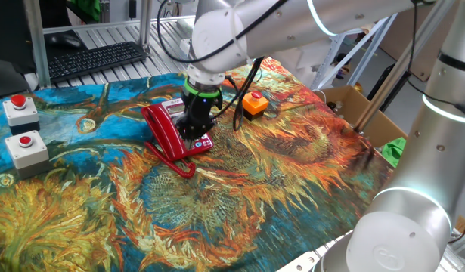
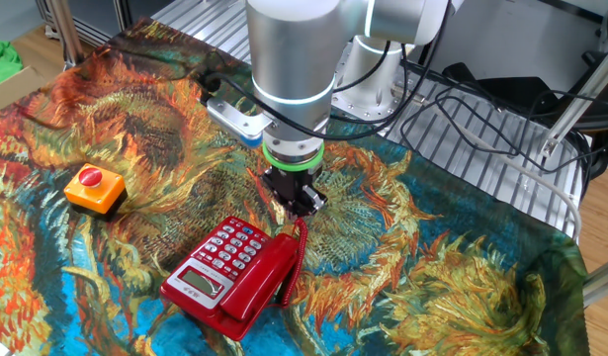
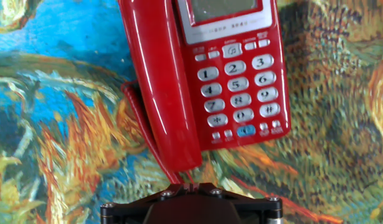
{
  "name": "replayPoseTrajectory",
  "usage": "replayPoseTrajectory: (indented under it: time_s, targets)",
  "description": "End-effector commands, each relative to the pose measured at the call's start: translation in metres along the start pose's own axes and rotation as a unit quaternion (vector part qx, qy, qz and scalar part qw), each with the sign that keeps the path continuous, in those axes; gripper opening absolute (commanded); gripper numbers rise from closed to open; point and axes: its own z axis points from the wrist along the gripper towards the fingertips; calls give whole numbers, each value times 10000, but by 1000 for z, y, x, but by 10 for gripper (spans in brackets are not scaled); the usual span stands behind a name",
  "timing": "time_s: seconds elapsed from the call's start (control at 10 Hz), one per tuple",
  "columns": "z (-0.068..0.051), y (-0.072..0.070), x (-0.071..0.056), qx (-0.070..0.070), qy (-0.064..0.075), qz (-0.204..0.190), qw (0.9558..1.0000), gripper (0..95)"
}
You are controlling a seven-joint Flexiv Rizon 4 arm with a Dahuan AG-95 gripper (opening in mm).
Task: Place the handset of the telephone on the corresponding phone cradle
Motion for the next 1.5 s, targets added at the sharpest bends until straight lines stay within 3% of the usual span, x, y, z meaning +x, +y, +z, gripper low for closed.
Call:
replayPoseTrajectory:
  time_s: [0.1,0.7,1.1,1.5]
  targets:
    - [6,-1,2,-10,-25,-6,10000,0]
    - [25,-1,6,-43,-143,57,9999,0]
    - [40,7,10,-55,-242,185,9995,0]
    - [44,7,3,-65,-324,204,9992,0]
